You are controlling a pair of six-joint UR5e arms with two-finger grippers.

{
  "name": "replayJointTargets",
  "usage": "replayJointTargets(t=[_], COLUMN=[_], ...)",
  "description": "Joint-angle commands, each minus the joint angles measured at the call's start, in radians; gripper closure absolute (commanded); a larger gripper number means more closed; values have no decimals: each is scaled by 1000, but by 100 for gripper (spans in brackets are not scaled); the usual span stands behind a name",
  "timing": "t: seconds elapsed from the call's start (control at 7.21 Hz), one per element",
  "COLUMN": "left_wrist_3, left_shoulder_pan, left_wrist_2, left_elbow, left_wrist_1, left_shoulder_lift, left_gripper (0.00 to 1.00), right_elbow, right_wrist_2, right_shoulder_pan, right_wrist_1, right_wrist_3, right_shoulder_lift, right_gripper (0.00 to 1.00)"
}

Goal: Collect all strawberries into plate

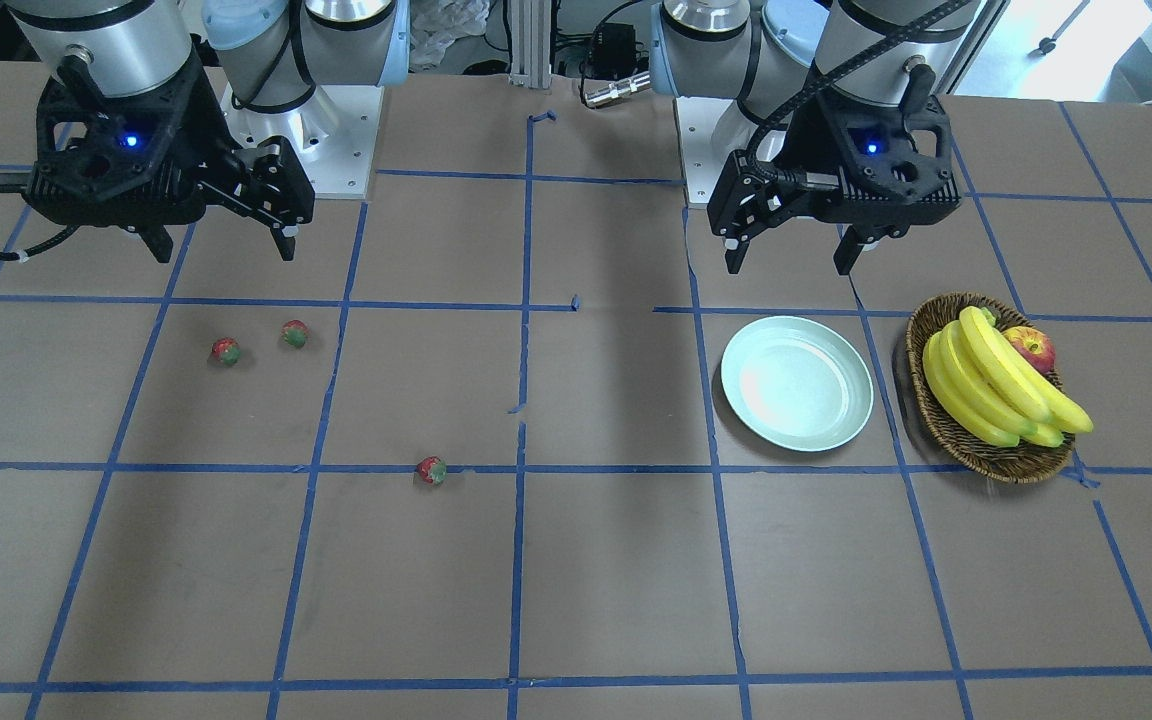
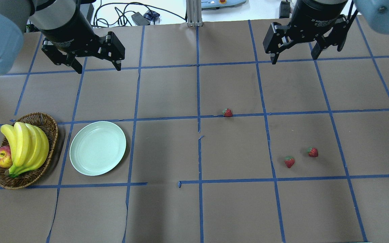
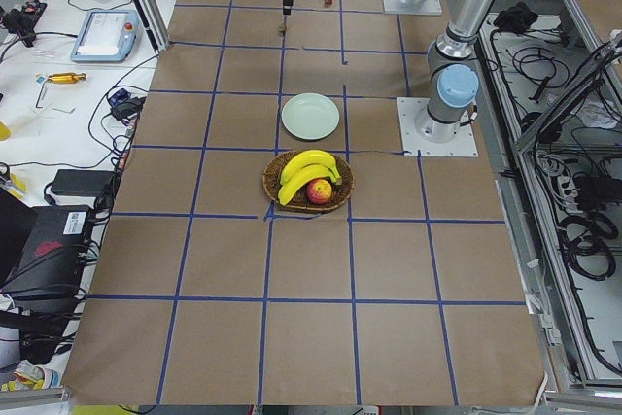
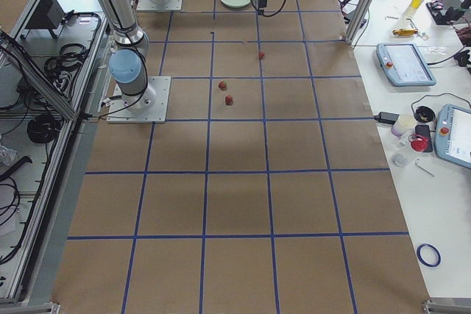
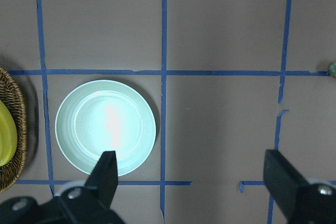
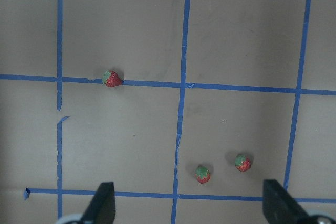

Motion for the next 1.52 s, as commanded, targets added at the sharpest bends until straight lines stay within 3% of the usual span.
replayJointTargets(t=[0.0,0.42,0.69,0.83,1.11,1.39], left_wrist_3=[-1,-1,-1,-1,-1,-1], left_shoulder_pan=[0,0,0,0,0,-2], left_wrist_2=[-1,2,-4,-4,-4,-6], left_elbow=[-3,-23,-26,-27,-43,-43], left_wrist_1=[1,1,1,-1,1,1], left_shoulder_lift=[0,1,1,1,3,4], left_gripper=[0,0,0,0,0,0], right_elbow=[23,148,260,372,643,866], right_wrist_2=[-3,-9,-18,-47,-63,-46], right_shoulder_pan=[-5,-116,-225,-259,-340,-379], right_wrist_1=[-3,-62,-110,-192,-559,-830], right_wrist_3=[-7,-35,-206,-348,-485,-503], right_shoulder_lift=[18,77,73,73,73,79], right_gripper=[0,0,0,2,0,0])
